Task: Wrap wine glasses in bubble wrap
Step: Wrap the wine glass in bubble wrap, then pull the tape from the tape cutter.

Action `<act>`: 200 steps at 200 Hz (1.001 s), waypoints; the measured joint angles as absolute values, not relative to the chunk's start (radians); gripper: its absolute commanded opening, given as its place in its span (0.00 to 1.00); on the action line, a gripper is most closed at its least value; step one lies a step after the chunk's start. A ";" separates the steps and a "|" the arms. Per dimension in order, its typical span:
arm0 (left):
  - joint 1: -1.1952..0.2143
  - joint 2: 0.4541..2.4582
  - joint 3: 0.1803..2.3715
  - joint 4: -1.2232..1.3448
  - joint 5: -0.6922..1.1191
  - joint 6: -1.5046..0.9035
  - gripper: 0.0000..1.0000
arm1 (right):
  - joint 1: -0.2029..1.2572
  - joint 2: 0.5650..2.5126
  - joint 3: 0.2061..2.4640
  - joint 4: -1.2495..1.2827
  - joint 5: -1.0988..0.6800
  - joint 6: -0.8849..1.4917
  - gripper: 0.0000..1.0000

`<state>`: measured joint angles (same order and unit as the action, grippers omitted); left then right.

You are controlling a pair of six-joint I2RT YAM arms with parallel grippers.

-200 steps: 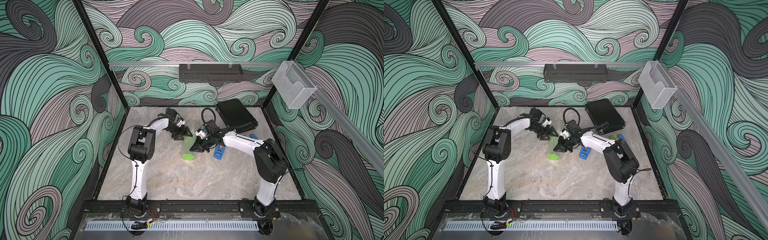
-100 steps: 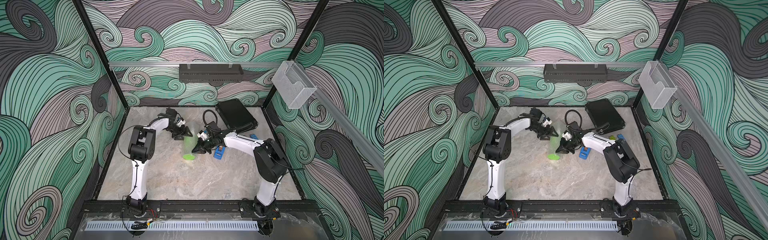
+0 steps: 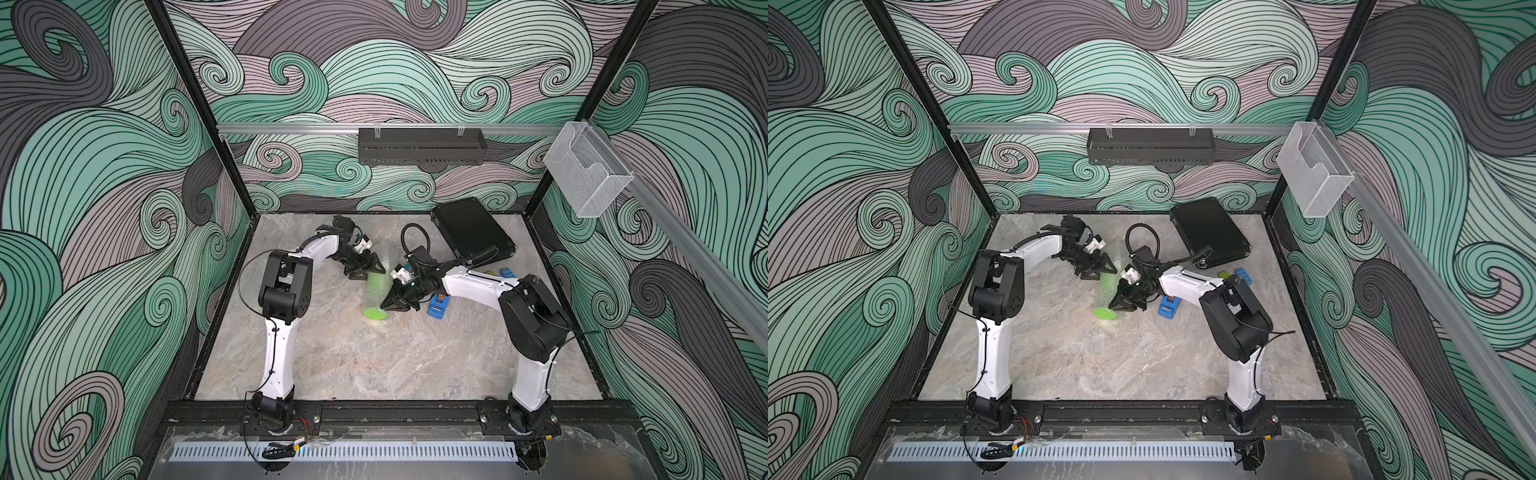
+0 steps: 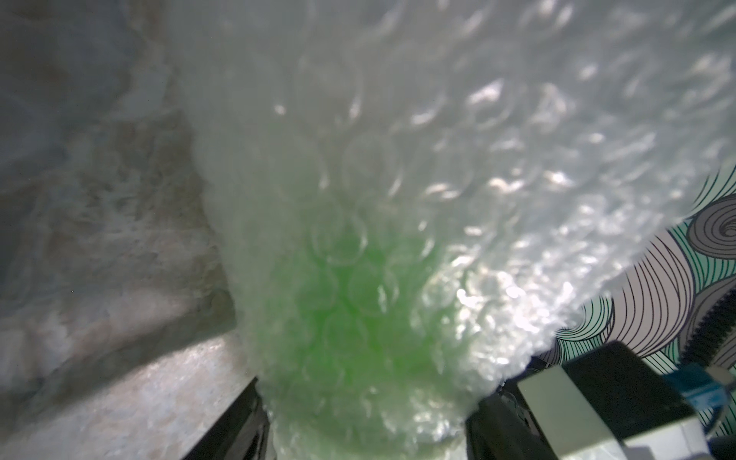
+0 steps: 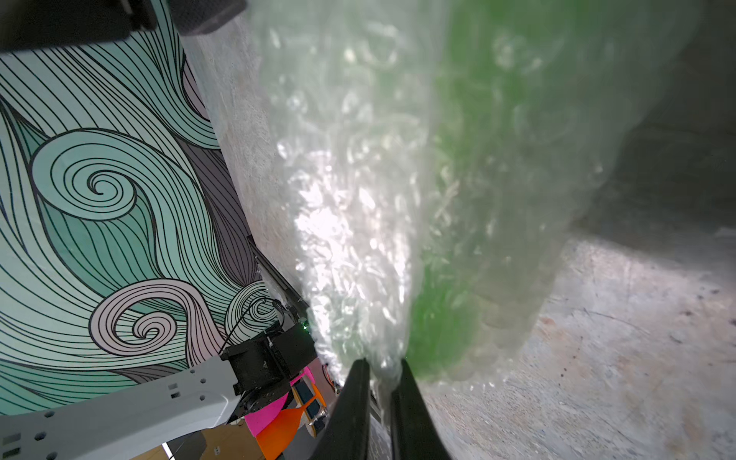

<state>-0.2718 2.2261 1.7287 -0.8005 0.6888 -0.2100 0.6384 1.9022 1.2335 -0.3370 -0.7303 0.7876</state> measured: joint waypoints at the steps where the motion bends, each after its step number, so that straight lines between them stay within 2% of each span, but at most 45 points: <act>1: -0.272 2.226 1.729 -0.801 0.689 -0.210 0.68 | 0.638 1.902 1.234 -0.338 -0.730 0.787 0.27; 22: -0.272 2.229 1.732 -0.804 0.689 -0.197 0.68 | 0.628 1.881 1.229 -0.394 -0.726 0.765 0.34; 44: -0.272 2.229 1.732 -0.803 0.691 -0.186 0.68 | 0.582 1.795 1.192 -0.458 -0.707 0.731 0.35; 101: -0.279 2.229 1.732 -0.802 0.692 -0.167 0.68 | 0.296 1.514 1.048 -0.546 -0.634 0.630 0.36; 135: -0.284 2.229 1.732 -0.803 0.691 -0.163 0.68 | 0.214 1.505 0.953 -0.533 -0.605 0.602 0.32; 200: -0.290 2.218 1.720 -0.799 0.683 -0.160 0.68 | 0.185 1.601 0.851 -0.361 -0.604 0.625 0.29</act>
<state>-0.2901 2.2185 1.7203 -0.7990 0.6827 -0.1604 0.1852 1.6012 0.8509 -0.3611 -0.6044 0.6254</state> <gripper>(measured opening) 0.681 0.291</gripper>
